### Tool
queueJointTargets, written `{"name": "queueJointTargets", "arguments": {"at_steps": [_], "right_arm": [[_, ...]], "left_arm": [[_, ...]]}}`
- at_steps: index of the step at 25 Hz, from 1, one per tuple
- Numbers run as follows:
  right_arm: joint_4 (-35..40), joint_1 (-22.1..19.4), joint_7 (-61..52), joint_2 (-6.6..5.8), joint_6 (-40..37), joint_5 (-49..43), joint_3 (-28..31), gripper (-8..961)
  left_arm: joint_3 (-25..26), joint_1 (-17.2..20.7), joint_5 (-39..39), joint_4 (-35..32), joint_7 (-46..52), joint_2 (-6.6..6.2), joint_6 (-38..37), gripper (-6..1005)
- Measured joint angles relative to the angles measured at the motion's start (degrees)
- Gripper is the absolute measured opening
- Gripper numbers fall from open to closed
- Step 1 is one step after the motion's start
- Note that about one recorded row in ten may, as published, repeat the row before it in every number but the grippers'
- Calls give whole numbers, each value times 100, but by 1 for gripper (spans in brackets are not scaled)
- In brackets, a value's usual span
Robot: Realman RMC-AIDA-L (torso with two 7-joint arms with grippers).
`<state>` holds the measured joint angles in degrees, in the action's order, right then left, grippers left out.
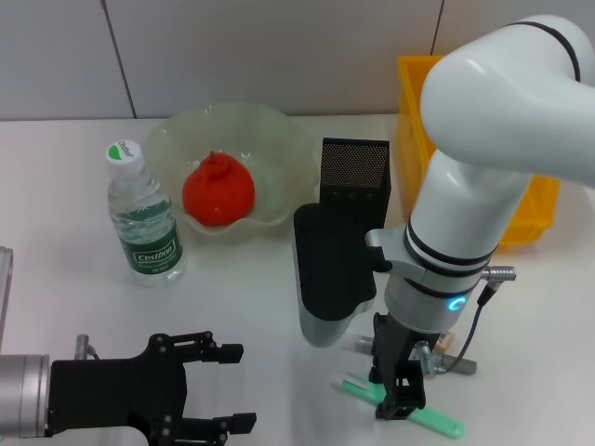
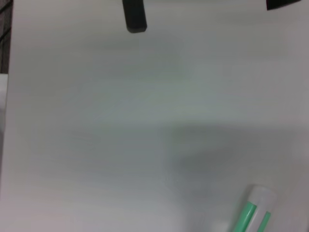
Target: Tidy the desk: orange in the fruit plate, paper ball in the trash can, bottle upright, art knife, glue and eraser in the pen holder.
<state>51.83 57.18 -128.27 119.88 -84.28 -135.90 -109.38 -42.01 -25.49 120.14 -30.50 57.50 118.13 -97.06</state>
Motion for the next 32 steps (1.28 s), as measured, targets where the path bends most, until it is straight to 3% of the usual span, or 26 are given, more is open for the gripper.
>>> {"name": "queueJointTargets", "arguments": {"at_steps": [13, 26, 32], "right_arm": [[32, 3, -5, 0, 0, 1, -133, 393], [83, -16, -6, 0, 9, 7, -108, 169], [182, -47, -6, -1, -26, 19, -3, 170]], "left_arm": [[0, 0, -79, 0, -11, 0, -24, 785], [0, 0, -79, 0, -11, 0, -24, 785], [0, 0, -78, 0, -8, 0, -24, 785]]}}
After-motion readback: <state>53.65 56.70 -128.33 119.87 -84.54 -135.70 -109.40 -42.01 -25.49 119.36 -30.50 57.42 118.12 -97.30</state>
